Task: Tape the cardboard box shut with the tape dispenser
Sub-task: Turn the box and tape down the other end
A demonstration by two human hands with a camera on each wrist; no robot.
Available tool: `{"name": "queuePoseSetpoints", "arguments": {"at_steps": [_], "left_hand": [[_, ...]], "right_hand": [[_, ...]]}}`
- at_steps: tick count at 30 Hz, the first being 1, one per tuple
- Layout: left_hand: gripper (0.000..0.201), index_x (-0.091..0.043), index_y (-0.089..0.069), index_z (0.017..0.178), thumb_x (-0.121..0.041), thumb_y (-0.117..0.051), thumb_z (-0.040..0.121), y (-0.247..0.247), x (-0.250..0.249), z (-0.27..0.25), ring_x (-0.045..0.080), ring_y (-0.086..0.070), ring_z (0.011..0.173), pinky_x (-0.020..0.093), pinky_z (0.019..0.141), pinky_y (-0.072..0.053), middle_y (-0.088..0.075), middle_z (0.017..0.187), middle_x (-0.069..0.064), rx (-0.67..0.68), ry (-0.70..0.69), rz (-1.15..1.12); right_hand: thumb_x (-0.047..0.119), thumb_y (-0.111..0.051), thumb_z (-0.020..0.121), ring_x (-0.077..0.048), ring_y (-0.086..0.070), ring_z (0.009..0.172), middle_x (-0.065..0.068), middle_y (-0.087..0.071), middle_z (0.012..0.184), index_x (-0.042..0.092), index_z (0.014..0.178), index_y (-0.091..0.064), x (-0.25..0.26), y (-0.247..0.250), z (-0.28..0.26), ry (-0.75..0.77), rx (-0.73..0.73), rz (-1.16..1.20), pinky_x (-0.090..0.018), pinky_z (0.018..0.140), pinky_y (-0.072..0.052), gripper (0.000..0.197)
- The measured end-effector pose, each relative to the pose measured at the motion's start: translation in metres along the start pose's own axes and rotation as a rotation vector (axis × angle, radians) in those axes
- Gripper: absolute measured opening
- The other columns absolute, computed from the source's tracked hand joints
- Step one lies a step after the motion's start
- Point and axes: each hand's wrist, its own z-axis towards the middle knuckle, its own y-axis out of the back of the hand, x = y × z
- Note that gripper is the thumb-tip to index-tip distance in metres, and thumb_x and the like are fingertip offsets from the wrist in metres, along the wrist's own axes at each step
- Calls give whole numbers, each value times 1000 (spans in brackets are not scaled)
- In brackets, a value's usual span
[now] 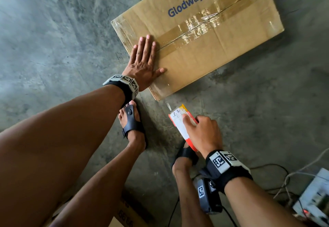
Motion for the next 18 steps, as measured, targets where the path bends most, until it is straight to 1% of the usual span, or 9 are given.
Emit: {"name": "queuePoseSetpoints", "arguments": {"at_steps": [3, 7, 10, 14, 16, 18], "left_hand": [[89, -7, 5, 157, -68, -20, 98, -1, 0, 0, 36, 9, 152, 47, 124, 2, 9, 164, 20, 10, 9, -12], [89, -7, 4, 157, -69, -19, 98, -3, 1, 0, 36, 10, 152, 46, 124, 2, 9, 164, 20, 1, 2, -16], [89, -6, 4, 157, -69, -19, 98, -4, 3, 0, 37, 9, 152, 47, 124, 2, 8, 164, 20, -9, -4, -8], [88, -5, 2, 157, -68, -19, 99, -7, 4, 0, 38, 7, 152, 47, 124, 1, 6, 164, 21, -30, -21, -10], [88, -5, 2, 157, -69, -19, 99, -7, 4, 0, 38, 6, 152, 47, 124, 1, 6, 164, 21, -38, -22, -15], [88, -5, 1, 157, -68, -20, 99, -8, 5, 0, 37, 6, 152, 47, 124, 0, 5, 164, 21, -44, -16, -17]], "right_hand": [[65, -46, 81, -37, -62, 81, -14, -68, 80, 11, 74, -63, -1, -9, 5, -53, 12, 23, -36, 65, -48, 58], [65, -46, 79, -37, -63, 85, -16, -68, 86, 8, 79, -67, 6, -27, 20, -138, 13, 70, -38, 70, -49, 61], [64, -46, 79, -38, -62, 88, -18, -68, 90, 7, 83, -68, 9, -36, 31, -159, 21, 72, -37, 69, -46, 61], [63, -47, 81, -39, -63, 94, -21, -68, 100, 5, 95, -71, 24, -39, 48, -162, 23, 16, -37, 69, -44, 64], [59, -51, 83, -40, -64, 96, -22, -68, 103, 3, 98, -70, 31, -38, 60, -169, 40, 1, -36, 70, -44, 61], [50, -56, 84, -40, -65, 97, -24, -68, 104, 0, 97, -69, 28, -39, 71, -187, 104, -36, -35, 71, -46, 53]]}}
